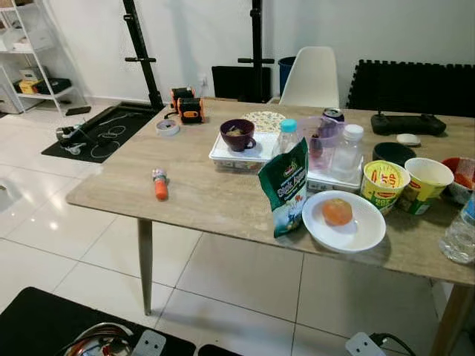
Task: Restocking fridge
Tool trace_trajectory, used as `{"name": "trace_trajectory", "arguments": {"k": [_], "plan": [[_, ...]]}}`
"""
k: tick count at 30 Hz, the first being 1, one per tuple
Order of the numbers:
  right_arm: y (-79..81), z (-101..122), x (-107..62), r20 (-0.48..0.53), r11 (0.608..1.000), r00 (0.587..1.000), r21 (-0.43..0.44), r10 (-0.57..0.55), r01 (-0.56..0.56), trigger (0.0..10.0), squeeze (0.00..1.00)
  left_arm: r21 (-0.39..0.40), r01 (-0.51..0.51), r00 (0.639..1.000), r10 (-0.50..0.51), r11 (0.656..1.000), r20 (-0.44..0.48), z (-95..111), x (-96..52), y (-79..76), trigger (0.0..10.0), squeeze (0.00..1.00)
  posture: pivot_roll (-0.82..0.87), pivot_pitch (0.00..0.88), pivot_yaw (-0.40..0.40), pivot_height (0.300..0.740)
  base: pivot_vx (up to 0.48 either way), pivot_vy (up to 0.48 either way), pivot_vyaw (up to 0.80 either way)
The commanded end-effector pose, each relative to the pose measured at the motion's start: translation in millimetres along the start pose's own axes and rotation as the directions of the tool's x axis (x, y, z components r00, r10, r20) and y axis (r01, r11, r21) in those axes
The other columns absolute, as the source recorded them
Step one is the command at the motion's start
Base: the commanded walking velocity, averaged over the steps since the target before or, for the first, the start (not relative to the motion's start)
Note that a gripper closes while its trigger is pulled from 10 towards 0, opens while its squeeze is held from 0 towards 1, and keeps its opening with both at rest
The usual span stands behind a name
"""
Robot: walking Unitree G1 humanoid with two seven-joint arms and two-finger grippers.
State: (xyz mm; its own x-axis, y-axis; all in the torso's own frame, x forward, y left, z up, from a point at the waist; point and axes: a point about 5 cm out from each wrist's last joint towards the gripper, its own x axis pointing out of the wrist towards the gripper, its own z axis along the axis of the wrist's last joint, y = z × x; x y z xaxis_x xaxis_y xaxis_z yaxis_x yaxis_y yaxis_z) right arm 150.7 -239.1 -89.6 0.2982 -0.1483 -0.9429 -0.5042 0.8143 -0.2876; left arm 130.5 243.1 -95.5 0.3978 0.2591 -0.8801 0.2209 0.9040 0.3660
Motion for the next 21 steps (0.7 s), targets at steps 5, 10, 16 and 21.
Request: {"name": "trace_trajectory", "arguments": {"k": [5,10,16,21], "plan": [[0.2,3.0,0.0,0.002,1.0,1.0,-0.011,-0.002,0.002,10.0,0.0,0.01,0.015,1.0,-0.015,1.0,0.004,2.1,-0.2,-6.6,10.0,0.0,-0.08,0.0,0.019,0.74,-0.311,0.0,0.0],[0.2,3.0,0.0,0.001,1.0,1.0,-0.01,-0.001,0.001,10.0,0.0,0.014,0.016,1.0,-0.016,1.0,0.006,2.6,-0.1,-6.6,10.0,0.0,-0.08,0.0,0.02,0.74,-0.309,0.0,0.0],[0.1,2.6,0.0,-0.001,1.0,1.0,-0.01,0.003,-0.003,10.0,0.0,0.016,0.016,1.0,-0.016,1.0,0.005,1.8,-0.2,-6.4,10.0,0.0,-0.08,0.0,0.023,0.74,-0.311,0.0,0.0],[-0.1,2.5,0.0,-0.001,1.0,1.0,-0.01,0.003,-0.003,10.0,0.0,0.016,0.016,1.0,-0.016,1.0,0.004,1.3,-0.2,-6.3,10.0,0.0,-0.08,0.0,0.024,0.74,-0.316,0.0,0.0]]}}
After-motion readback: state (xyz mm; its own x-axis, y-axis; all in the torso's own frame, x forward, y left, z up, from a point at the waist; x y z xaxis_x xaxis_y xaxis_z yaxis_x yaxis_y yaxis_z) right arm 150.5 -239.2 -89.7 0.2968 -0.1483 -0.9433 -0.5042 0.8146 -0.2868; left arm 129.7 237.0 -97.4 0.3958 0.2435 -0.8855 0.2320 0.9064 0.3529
